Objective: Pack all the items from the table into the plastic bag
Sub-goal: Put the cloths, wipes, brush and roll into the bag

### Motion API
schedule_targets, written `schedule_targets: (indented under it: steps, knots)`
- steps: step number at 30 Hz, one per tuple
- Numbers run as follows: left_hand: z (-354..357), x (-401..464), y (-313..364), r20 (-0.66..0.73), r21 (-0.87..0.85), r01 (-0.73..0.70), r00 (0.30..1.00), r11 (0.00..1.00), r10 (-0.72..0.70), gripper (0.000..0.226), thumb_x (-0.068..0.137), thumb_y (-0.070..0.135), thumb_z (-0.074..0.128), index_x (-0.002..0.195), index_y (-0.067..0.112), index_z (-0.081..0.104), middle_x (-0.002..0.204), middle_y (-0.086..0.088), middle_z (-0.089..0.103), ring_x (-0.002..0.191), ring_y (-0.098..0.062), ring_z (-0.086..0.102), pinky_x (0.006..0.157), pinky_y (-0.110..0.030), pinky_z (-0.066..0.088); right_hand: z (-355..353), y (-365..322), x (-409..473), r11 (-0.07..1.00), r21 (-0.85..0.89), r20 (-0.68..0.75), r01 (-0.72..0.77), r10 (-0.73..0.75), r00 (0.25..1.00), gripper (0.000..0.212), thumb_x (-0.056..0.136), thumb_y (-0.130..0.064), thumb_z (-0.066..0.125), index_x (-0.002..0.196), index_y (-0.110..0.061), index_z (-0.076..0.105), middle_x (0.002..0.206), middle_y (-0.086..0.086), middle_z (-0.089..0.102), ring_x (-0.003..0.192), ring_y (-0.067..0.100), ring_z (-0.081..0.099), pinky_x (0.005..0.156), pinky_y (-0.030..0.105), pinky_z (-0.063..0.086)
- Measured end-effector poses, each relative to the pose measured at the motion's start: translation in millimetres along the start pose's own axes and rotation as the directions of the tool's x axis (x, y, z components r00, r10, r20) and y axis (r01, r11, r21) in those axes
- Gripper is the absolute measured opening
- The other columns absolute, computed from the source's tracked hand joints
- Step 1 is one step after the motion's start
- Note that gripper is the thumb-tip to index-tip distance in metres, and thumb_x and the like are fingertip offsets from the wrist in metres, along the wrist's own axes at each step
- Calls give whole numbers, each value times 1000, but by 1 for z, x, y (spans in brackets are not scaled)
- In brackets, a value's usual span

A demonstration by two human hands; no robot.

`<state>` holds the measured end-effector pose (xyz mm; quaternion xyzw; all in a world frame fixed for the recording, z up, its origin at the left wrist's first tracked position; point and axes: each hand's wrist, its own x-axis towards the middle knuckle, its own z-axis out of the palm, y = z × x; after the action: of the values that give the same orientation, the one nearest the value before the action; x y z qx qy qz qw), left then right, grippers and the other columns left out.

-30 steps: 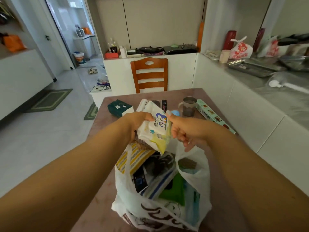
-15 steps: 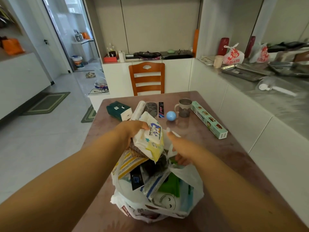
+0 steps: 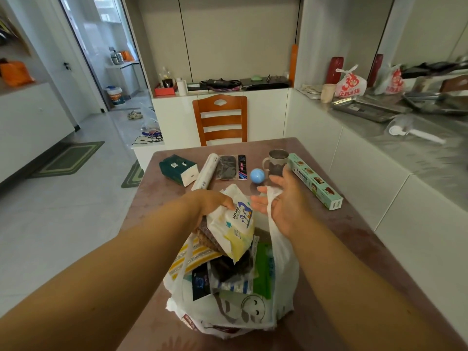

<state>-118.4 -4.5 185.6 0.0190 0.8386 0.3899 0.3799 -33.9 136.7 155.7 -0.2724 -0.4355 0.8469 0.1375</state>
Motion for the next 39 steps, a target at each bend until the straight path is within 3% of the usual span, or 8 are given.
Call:
schedule_targets:
  steps: [5, 10, 17, 22, 28, 32, 35, 39]
  knots:
    - [27, 2, 12, 48, 70, -59, 997, 996, 56, 55, 87, 25, 65, 133, 1, 48, 125, -17, 60, 112, -33, 59, 96, -41, 49, 7, -13, -13, 992, -112, 72, 62, -54, 996, 70, 90, -67, 26, 136, -19, 47, 131, 17, 58, 73, 32, 68, 55, 31, 56]
    - [43, 12, 13, 61, -13, -207, 976, 978, 208, 59, 92, 52, 47, 134, 11, 51, 127, 0, 54, 125, -28, 50, 97, -32, 40, 7, -23, -14, 970, -202, 91, 132, -116, 989, 74, 91, -68, 16, 136, -19, 49, 123, 16, 63, 55, 22, 67, 38, 20, 43]
    - [9, 13, 11, -147, 488, -345, 873, 801, 466, 39, 100, 28, 41, 119, 1, 60, 122, -18, 63, 110, -34, 59, 79, -30, 40, 5, -28, -7, 912, -398, 60, 101, -84, 995, 75, 91, -68, 16, 131, -17, 52, 129, 18, 59, 63, 24, 69, 36, 21, 45]
    - [-10, 13, -9, -168, 745, -156, 897, 648, 410, 50, 88, 49, 57, 128, 18, 56, 126, -7, 61, 113, -24, 57, 90, -32, 46, 10, -33, -9, 733, -680, 56, 15, 31, 998, 79, 88, -71, 20, 129, -12, 52, 115, 26, 63, 77, 31, 67, 69, 38, 57]
    - [-24, 13, -25, -177, 759, -109, 914, 642, 365, 61, 78, 19, 76, 134, 17, 52, 126, -5, 61, 101, -17, 61, 85, -25, 52, 15, -40, -7, 395, -919, -36, -12, -55, 998, 76, 83, -78, 16, 112, -18, 53, 95, 22, 70, 84, 33, 71, 83, 42, 58]
    - [-47, 20, -10, -153, 535, -210, 928, 818, 339, 57, 74, 9, 78, 127, 20, 59, 129, -7, 59, 98, -25, 66, 87, -40, 57, 26, -60, 1, 157, -987, 13, 44, -195, 981, 83, 85, -75, 10, 130, -18, 51, 92, 16, 70, 84, 30, 68, 89, 46, 53]
    - [-65, 25, 2, -162, 394, -260, 925, 882, 345, 40, 84, 17, 71, 122, 14, 61, 122, -6, 60, 93, -26, 67, 81, -39, 60, 40, -80, 20, 135, -987, 58, 82, -172, 983, 66, 98, -56, 18, 131, -11, 51, 98, 20, 68, 85, 33, 65, 82, 35, 49]
    - [-84, 54, 14, -194, 322, -280, 916, 905, 352, 33, 87, 23, 67, 119, 14, 64, 119, -10, 64, 97, -26, 66, 85, -44, 58, 46, -90, 78, 233, -971, 29, 50, -90, 996, 75, 91, -68, 25, 123, -8, 57, 84, 16, 67, 74, 31, 65, 67, 34, 52]
